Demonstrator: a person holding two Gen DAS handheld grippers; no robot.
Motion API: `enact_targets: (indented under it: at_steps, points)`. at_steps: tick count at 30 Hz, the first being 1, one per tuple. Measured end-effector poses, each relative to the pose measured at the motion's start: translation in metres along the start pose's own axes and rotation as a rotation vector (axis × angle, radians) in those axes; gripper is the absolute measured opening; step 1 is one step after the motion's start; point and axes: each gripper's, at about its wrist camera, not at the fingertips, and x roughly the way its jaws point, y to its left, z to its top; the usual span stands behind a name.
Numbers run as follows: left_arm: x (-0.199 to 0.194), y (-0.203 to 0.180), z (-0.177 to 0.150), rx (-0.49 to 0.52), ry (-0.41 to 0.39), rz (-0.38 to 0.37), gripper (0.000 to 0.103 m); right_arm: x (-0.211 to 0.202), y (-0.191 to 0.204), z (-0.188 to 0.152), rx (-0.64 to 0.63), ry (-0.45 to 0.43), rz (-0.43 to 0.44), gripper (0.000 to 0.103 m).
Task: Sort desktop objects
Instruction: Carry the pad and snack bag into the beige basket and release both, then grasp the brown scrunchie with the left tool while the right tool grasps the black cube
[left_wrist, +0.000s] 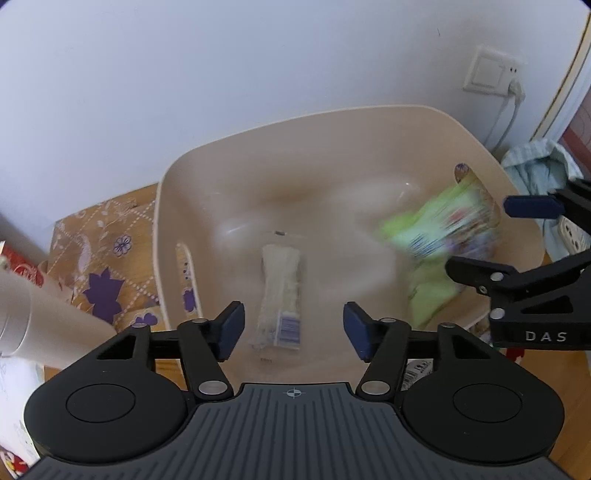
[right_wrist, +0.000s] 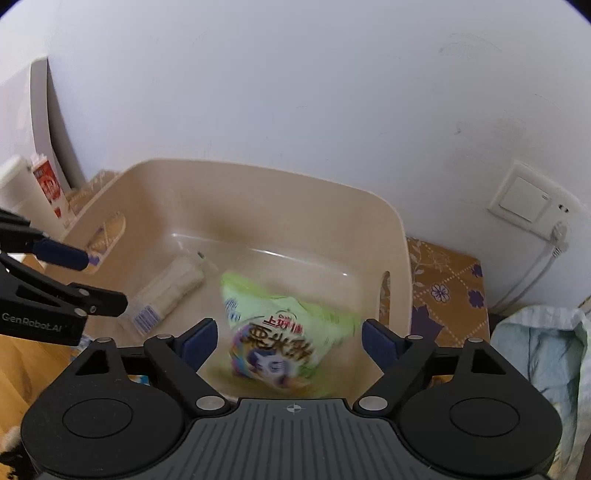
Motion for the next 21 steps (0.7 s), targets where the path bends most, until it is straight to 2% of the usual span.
enact_targets:
  at_steps: [4, 8, 12, 14, 18, 21]
  points:
    - [-0.020, 0.007, -0.008, 0.005, -0.019, -0.006, 0.064, -0.032, -0.004, -0.009, -0.002, -0.060, -0.021, 0.103]
    - [-0.045, 0.015, -0.019, 0.029, -0.040, -0.014, 0.068, -0.050, -0.011, -0.013, 0.029, -0.099, -0.010, 0.103]
    - [-0.068, 0.025, -0.037, 0.034, -0.041, -0.020, 0.073, -0.074, -0.006, -0.039, 0.042, -0.118, 0.025, 0.103]
    - [-0.077, 0.031, -0.052, 0.028, -0.025, -0.026, 0.074, -0.080, -0.001, -0.053, 0.038, -0.104, 0.059, 0.103]
    - [-0.081, 0.041, -0.084, 0.013, 0.035, -0.024, 0.075, -0.075, 0.008, -0.083, 0.093, -0.012, 0.152, 0.103]
    - [-0.079, 0.045, -0.107, 0.006, 0.077, -0.003, 0.075, -0.069, 0.023, -0.108, 0.080, 0.019, 0.177, 0.103]
